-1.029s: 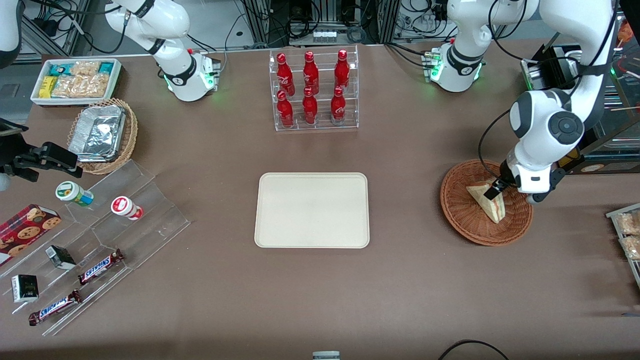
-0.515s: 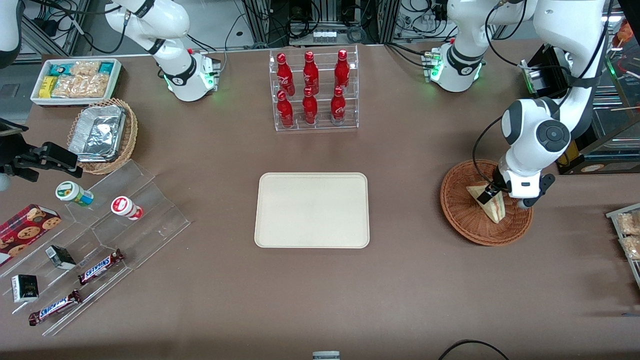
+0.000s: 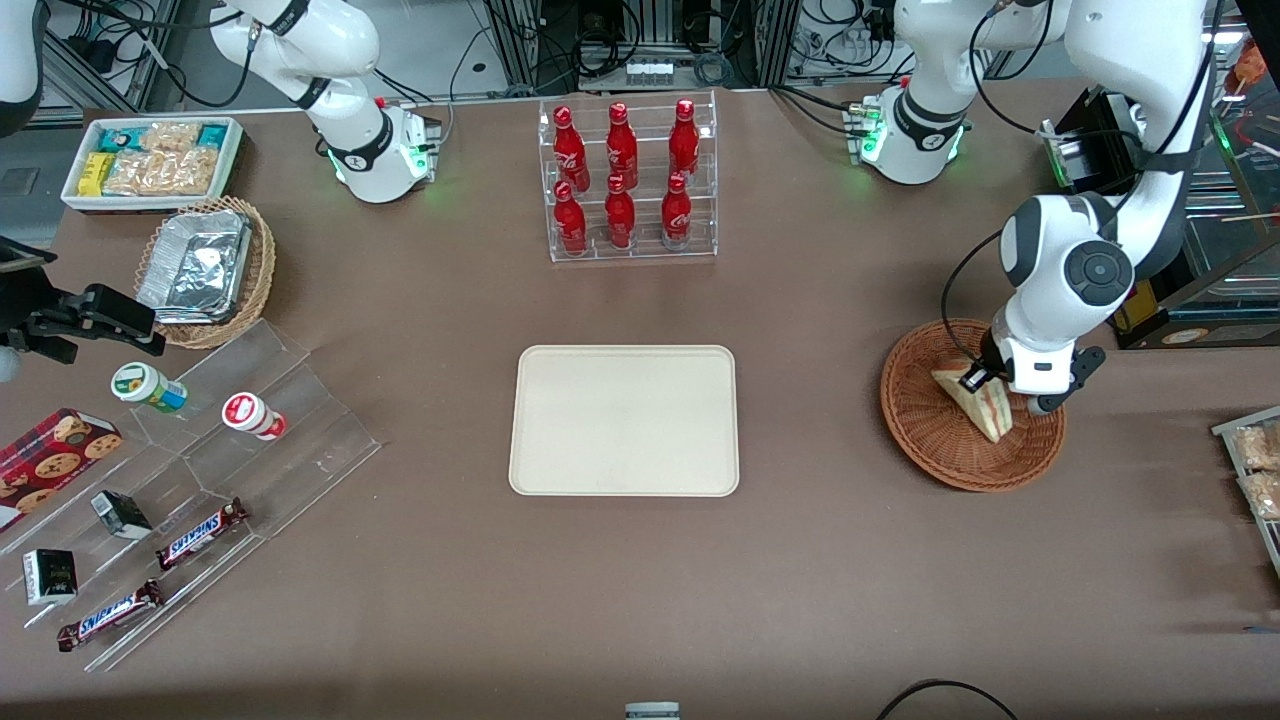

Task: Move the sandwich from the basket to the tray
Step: 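Lower the open left gripper over the wrapped sandwich in the basket, then close the left gripper on the sandwich and lift it up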

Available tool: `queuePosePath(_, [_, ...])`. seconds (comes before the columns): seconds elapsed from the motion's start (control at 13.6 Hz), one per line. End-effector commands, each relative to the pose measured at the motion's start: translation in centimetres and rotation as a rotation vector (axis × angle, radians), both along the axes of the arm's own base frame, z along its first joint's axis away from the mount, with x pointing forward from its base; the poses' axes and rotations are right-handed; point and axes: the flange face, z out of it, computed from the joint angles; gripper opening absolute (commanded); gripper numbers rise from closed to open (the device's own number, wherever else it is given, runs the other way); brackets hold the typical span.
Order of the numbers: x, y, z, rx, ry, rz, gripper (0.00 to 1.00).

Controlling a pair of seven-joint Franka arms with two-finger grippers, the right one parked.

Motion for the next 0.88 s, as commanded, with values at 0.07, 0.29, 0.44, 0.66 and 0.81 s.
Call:
queuePosePath(0.07, [0.1,-0.5,7.3,0.057,0.03,-0.041,0.03])
queuePosePath(0.29, [1.7,-3.4,15.2,0.064,0.073,-0.124,0.04])
queuePosePath(0.44, [2.5,-6.1,19.8,0.059,0.071,-0.151,0.04])
queuePosePath(0.66, [2.5,-9.8,26.9,0.016,0.066,-0.186,0.04])
queuePosePath(0.81, [2.0,-12.8,31.3,-0.014,0.03,-0.228,0.03])
